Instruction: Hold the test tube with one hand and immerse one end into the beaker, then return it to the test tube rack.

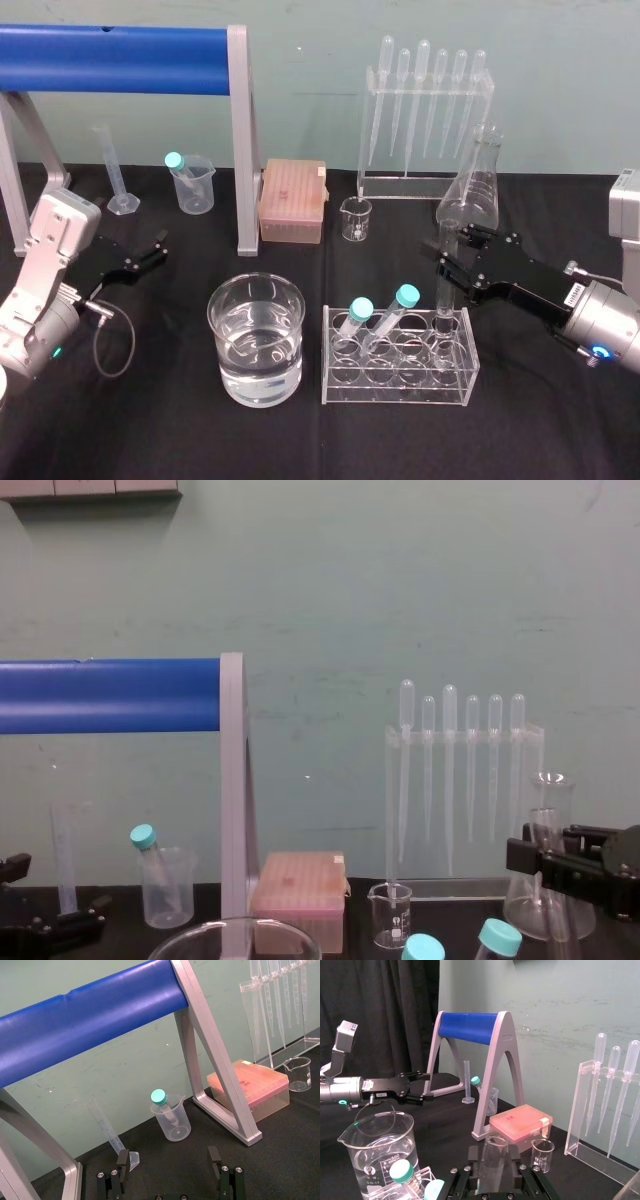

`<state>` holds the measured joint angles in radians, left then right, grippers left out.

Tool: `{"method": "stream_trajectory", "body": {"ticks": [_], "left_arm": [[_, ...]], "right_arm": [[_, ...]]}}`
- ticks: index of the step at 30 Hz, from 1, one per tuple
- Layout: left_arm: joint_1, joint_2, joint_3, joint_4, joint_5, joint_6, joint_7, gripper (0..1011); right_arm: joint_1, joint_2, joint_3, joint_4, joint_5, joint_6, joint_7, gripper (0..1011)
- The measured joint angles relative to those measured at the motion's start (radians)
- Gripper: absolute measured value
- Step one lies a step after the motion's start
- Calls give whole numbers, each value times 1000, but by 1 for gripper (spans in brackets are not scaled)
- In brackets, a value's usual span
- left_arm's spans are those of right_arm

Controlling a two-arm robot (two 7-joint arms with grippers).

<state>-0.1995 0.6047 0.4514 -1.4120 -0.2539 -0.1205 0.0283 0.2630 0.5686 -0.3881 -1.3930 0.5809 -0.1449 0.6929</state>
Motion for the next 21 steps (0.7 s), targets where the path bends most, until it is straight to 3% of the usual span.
{"method": "stream_trajectory", "body": {"ticks": [6,21], "left_arm": [[0,0,0,0,0,0,0,1000],[0,0,0,0,0,0,0,1000]], "right_arm": [[0,0,0,-1,1,0,2,252],[0,0,0,-1,1,-1,2,246]]}}
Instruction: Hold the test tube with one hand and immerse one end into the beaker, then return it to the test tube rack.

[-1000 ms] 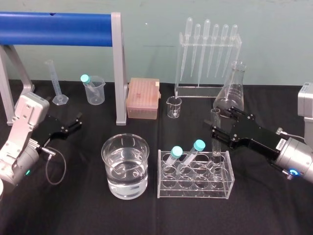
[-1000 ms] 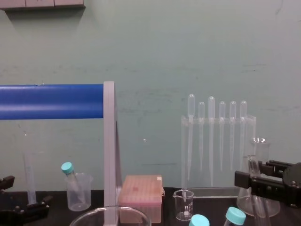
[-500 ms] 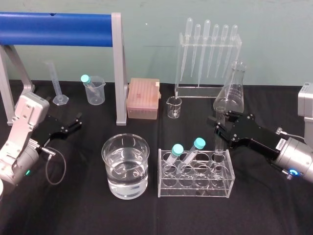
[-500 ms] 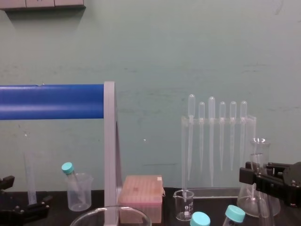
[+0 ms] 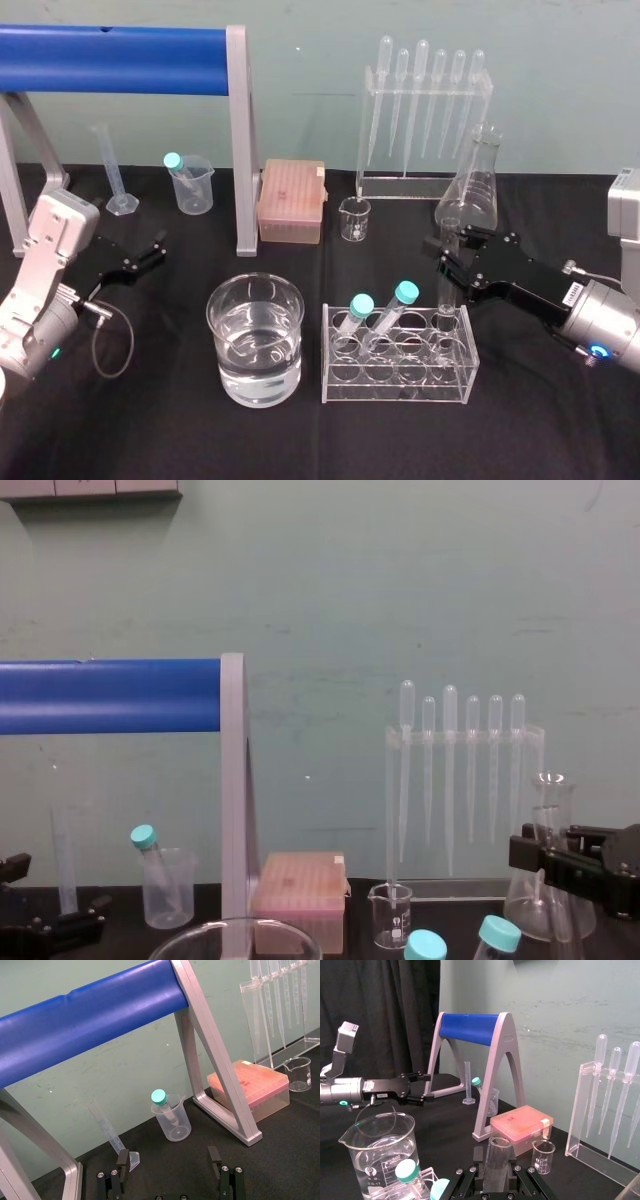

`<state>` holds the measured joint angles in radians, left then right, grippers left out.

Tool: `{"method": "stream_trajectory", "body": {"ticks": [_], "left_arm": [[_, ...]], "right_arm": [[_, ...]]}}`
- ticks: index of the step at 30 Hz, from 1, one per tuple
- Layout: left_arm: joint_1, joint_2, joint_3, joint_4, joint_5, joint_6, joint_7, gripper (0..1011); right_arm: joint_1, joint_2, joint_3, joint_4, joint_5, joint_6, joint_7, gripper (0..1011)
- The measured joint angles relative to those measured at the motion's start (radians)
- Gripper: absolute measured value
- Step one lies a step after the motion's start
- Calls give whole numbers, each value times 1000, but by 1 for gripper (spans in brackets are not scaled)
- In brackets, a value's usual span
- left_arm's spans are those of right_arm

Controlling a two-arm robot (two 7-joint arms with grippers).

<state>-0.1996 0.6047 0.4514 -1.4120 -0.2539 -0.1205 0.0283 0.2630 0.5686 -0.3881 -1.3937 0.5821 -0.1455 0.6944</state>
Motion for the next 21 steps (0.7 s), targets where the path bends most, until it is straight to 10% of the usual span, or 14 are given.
{"method": "stream_trajectory", "body": {"ticks": [21], "left_arm": [[0,0,0,0,0,0,0,1000]], "right_arm": [[3,4,46,-46,120,-6,53,243]]}}
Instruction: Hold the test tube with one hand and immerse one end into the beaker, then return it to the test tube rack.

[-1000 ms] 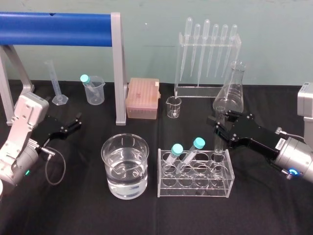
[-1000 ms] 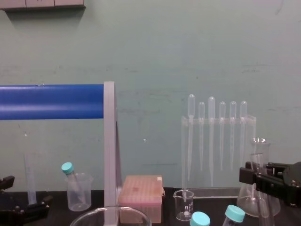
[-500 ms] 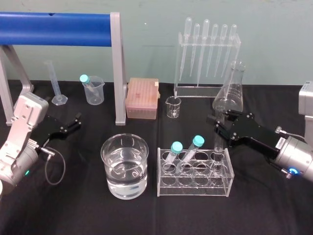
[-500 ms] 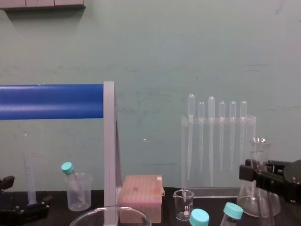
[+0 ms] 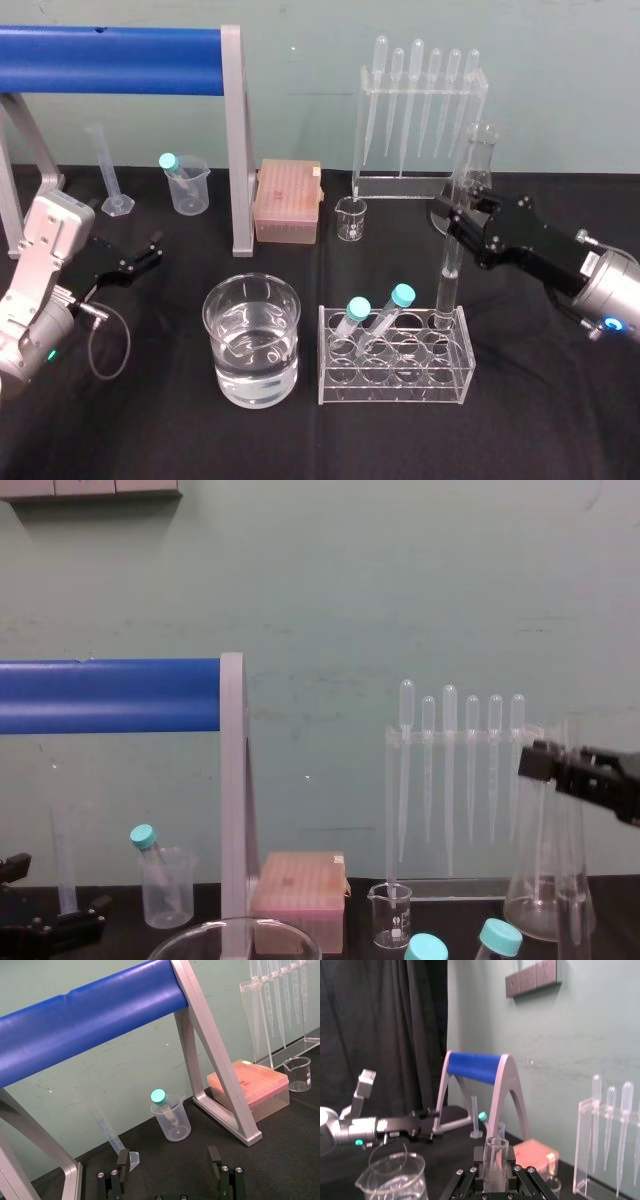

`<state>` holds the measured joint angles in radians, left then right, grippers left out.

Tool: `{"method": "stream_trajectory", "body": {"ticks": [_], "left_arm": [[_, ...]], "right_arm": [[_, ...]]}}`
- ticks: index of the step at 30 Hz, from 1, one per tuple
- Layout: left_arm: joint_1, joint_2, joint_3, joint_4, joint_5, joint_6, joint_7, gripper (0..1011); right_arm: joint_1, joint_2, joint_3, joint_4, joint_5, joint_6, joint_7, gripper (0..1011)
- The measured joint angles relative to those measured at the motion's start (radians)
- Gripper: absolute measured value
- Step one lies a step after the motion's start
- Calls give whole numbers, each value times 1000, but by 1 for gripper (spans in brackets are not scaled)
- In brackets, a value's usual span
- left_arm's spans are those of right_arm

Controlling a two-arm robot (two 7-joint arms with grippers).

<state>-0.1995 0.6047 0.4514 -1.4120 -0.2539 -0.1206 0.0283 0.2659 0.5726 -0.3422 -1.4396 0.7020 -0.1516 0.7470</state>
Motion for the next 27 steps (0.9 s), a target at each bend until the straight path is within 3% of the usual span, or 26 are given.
{"method": "stream_trajectory", "body": {"ticks": [12,20,27], "left_arm": [[0,0,0,0,0,0,0,1000],[0,0,0,0,0,0,0,1000],[0,0,0,0,0,0,0,1000]], "right_arm": [[27,-26,27,9,46,-57,5,242],[60,-66,18,76,27,-85,-2,242],[74,-79,9,102,6,-88,-11,242]]}}
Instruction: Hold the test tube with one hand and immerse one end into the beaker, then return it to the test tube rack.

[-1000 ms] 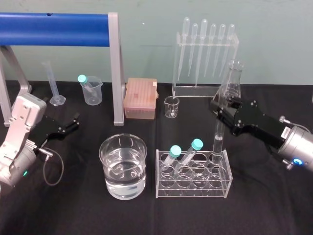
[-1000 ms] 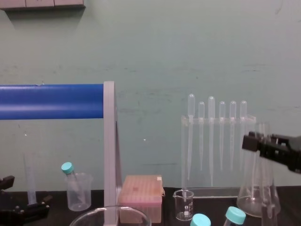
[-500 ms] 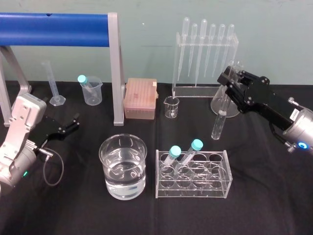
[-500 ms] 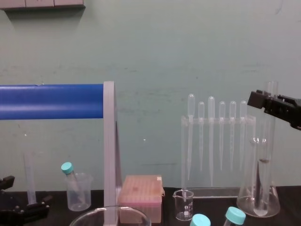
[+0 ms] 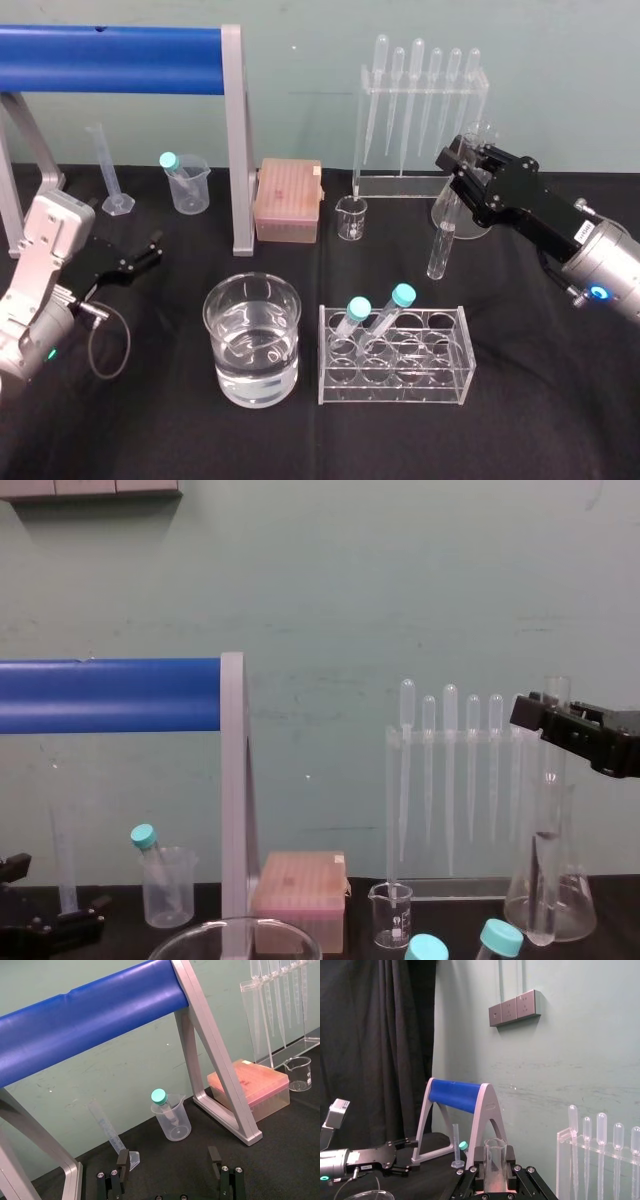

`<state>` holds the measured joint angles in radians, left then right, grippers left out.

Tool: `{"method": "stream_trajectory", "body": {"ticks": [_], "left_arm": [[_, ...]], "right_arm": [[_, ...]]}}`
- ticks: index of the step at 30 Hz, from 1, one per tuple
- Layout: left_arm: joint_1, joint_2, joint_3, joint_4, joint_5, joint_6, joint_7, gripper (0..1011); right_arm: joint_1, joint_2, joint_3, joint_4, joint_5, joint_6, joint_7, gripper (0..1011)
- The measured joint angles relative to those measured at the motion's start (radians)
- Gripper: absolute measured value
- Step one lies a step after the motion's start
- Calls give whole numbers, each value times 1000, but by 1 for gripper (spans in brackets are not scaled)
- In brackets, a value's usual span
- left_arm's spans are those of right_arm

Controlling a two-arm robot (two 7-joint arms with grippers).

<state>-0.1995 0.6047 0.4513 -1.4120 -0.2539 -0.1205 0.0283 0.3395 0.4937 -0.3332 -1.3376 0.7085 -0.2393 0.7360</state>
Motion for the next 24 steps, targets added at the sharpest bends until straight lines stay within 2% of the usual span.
{"method": "stream_trajectory", "body": {"ticks": [24], "left_arm": [[0,0,0,0,0,0,0,1000]], "right_arm": [[-3,3,2,-6,6,0,0,242]]}}
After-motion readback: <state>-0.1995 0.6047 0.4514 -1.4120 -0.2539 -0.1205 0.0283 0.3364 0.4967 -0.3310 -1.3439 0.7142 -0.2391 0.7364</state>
